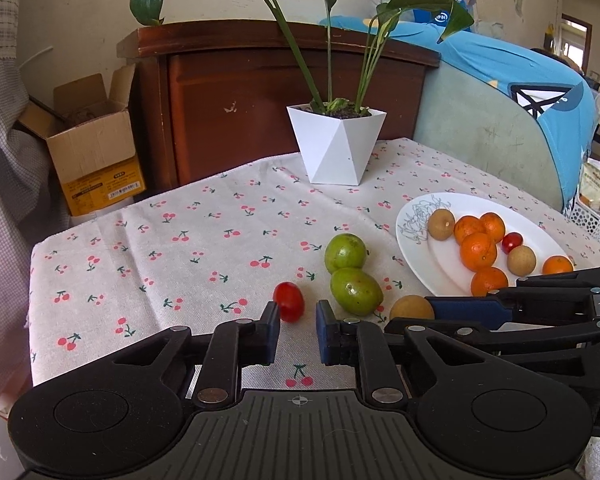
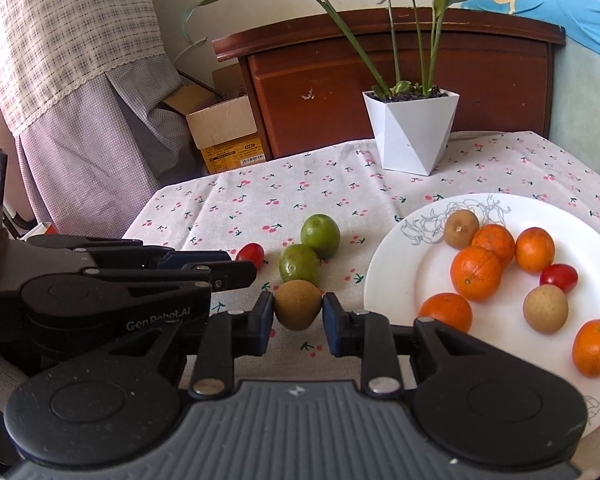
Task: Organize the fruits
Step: 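Grasp a red cherry tomato with the left tool while the right tool grasps a kiwi, then carry the tomato and kiwi onto the white plate and open both tools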
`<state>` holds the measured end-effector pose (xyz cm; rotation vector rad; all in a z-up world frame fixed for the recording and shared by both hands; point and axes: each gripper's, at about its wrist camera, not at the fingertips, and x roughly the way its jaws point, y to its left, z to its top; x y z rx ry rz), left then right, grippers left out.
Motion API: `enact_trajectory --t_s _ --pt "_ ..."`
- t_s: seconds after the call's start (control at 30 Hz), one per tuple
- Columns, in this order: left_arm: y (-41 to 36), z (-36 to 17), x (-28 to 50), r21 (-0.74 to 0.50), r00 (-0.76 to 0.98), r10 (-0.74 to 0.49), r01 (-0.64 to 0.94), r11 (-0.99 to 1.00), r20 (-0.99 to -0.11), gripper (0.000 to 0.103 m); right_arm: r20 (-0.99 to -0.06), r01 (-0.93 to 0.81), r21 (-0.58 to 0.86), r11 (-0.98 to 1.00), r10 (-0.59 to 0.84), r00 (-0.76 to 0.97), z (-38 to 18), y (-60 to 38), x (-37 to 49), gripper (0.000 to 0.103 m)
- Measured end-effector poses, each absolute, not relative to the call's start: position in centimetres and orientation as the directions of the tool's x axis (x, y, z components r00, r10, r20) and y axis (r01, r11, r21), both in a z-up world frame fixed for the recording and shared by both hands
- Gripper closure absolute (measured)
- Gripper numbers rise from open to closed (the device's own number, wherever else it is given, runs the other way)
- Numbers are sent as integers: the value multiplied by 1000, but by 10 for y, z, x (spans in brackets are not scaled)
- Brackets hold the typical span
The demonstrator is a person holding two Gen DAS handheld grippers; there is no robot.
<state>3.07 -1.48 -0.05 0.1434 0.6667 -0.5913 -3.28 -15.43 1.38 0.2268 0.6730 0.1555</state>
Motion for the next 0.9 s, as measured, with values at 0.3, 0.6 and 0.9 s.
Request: enact_trajectory --t_s 0.3,0.6,0.9 --pt "-23 -3 38 -65 644 -448 527 848 -620 80 -598 -61 266 962 215 772 15 -160 -39 76" --pt "-33 -9 41 -40 656 -430 521 853 -621 85 -605 -42 291 956 218 766 12 -163 -38 76" --pt "-27 4 32 -70 673 -427 488 870 -604 87 -583 -44 310 950 227 780 19 -167 -41 76"
